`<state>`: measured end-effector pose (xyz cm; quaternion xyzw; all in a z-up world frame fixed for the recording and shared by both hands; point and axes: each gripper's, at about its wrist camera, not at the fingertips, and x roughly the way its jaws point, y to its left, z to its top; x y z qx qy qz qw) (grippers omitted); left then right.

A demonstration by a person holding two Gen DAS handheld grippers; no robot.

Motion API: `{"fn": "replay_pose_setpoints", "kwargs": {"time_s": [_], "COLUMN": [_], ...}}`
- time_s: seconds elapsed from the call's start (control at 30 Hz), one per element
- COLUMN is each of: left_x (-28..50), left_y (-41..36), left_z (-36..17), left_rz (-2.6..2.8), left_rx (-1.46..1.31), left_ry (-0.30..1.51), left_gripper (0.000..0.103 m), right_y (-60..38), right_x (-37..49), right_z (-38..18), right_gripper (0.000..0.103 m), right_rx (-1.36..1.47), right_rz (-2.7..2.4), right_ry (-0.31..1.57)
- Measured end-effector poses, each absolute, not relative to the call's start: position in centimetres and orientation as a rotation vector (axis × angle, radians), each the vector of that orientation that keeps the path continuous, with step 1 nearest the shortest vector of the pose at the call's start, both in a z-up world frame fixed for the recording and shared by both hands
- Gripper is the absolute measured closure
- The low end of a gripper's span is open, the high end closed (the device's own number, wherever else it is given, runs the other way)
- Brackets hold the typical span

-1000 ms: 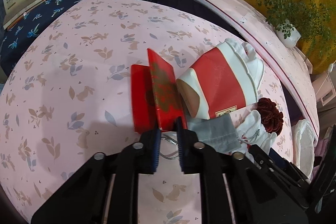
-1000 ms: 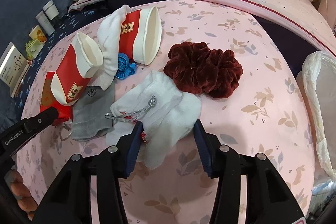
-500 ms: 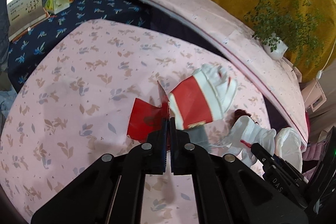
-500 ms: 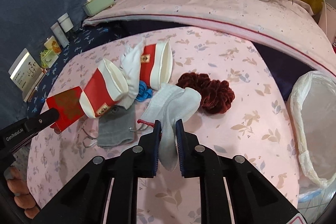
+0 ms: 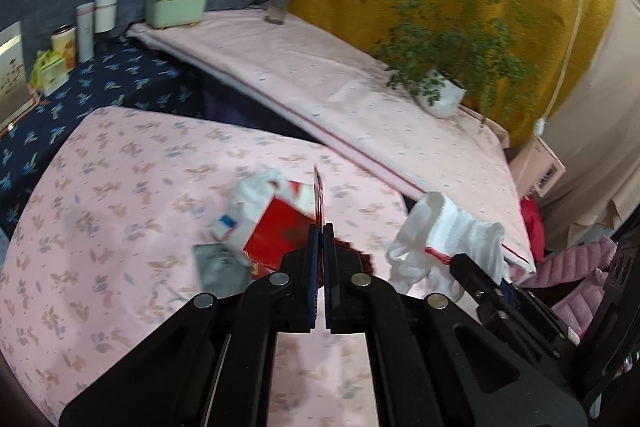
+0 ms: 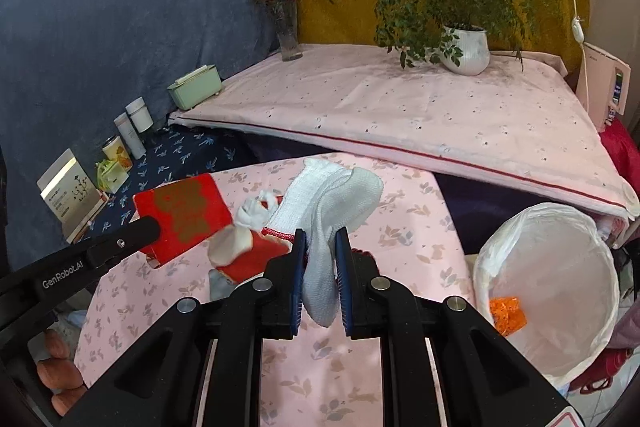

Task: Collect trash

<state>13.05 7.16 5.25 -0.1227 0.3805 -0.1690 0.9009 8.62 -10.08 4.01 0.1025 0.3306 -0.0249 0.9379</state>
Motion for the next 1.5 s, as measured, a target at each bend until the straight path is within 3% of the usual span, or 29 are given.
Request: {"fn": "replay_pose_setpoints", "kwargs": {"time_s": [0.43,0.63,0.7,0.77,0.87,1.17,1.4,1.5], "left_x": [11.2,11.0,10.9,10.7,10.3,9.4,9.9,10.2], "left_y": [-5.2,-8.7,-8.5,-7.4,-4.9,-2.2,-3.4,-3.9], "left_z": [6.8,5.1,3.7,1.9,-1.0,-7.9,-9.6,-9.7], "left_rz": [-0.56,-0.593,-0.557,-0.505,-0.44,-0.333,-0.311,-0.303], "left_rx": [-0.147,-0.086,-0.069,-0.065,-0.056,-0.02,0.031,0.037], "left_ry": [0.79,0.85,0.878,0.915,0.964,1.085,1.084,1.062], "left_gripper": [0.103,0.1,0.08,0.042,0.031,0.022,0.021,0.015], "right_y": [-19.5,-23.4,-24.1,-24.6,-24.7,-23.5,-23.1,-23.1], "right_x": [4.3,2.4,1.9,1.4,0.8,1.3,1.6,1.6], "right_z": [4.5,3.2,2.6,1.8,0.6,-2.6,-3.3,-3.6], "right_gripper": [0.089,0.089,0.089,0.089,0.089,0.089,0.089,0.089], "right_rx": [0.266,0.309,0.312,0.318,0.325,0.34,0.334,0.332], "right_rz": [-0.215,-0.286,-0.299,-0.307,-0.308,-0.269,-0.266,-0.267], "right_ry": [0.617,0.634,0.646,0.665,0.687,0.756,0.778,0.784]}}
